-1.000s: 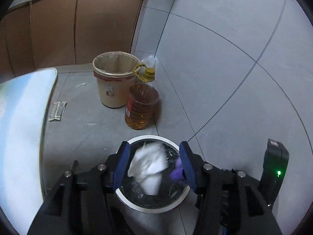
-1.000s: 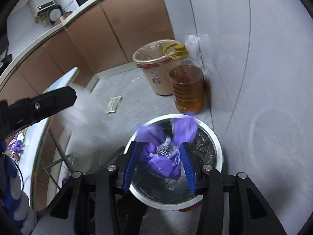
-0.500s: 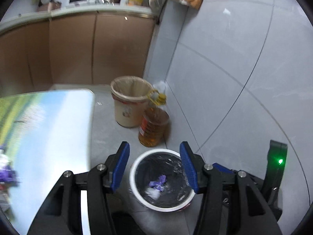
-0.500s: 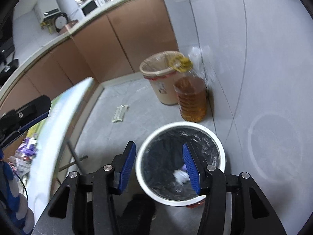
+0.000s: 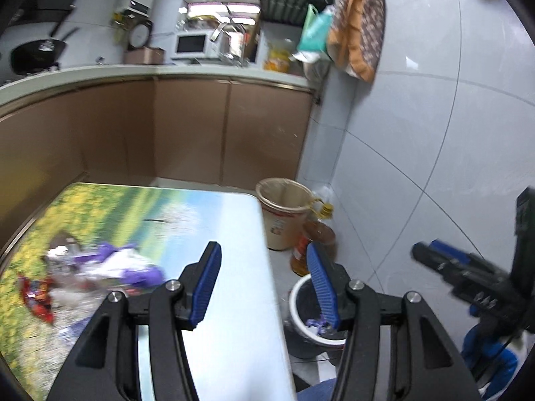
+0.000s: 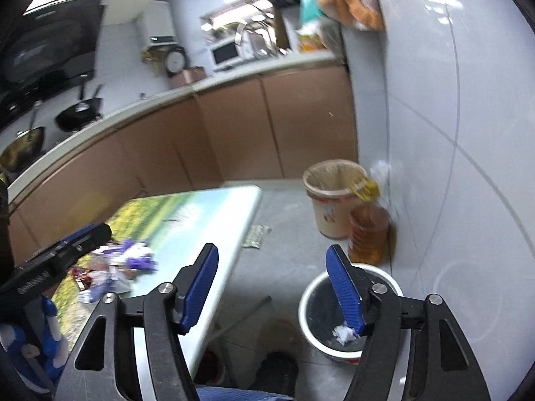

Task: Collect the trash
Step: 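Withdraw both grippers from the bin back to the table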

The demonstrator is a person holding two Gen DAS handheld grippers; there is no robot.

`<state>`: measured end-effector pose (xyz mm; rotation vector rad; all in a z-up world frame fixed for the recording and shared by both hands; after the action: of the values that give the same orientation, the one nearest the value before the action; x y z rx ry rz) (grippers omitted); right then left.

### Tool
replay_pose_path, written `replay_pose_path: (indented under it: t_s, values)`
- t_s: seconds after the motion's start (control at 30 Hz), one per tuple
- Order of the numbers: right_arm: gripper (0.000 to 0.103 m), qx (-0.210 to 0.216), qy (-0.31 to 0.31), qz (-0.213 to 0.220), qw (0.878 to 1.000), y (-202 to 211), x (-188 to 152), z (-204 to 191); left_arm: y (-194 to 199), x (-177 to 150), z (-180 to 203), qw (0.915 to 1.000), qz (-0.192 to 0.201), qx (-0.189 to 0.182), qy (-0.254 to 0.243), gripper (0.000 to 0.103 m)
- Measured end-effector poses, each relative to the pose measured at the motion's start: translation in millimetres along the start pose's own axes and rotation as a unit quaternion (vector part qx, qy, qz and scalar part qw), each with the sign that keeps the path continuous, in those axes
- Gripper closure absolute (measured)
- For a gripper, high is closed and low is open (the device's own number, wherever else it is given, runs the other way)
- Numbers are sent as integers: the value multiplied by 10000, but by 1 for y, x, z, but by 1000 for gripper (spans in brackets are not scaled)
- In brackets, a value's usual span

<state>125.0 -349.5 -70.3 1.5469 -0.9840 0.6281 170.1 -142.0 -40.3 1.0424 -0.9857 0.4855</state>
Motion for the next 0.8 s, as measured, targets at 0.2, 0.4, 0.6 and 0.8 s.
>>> replay_pose_path:
  t_s: [0.2, 0.4, 0.6, 0.8]
  values:
    - [32, 207, 327, 322, 9987, 46, 11, -50, 67, -6, -39, 9981, 342, 504, -56, 51]
    - [31, 377, 599, 441, 9965, 73, 9, -89, 119, -15, -74, 9925, 631, 1045, 8, 46]
    - [28, 559, 854, 427, 9939, 76, 7, -119, 139, -25, -103, 9890, 712, 1289, 123, 45]
    - [28, 633, 1029, 248, 9924, 58, 1, -140, 124, -39, -137, 9888, 553, 1354, 291, 45]
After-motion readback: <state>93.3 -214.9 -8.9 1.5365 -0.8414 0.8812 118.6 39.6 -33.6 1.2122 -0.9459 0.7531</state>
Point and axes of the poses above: each gripper's, at about its wrist camera, not at the fingertips, and y roughly against the way its jaws point, z to its right, x to its top, the point moved 8 cm from there along -y, roughly the way its jaws point
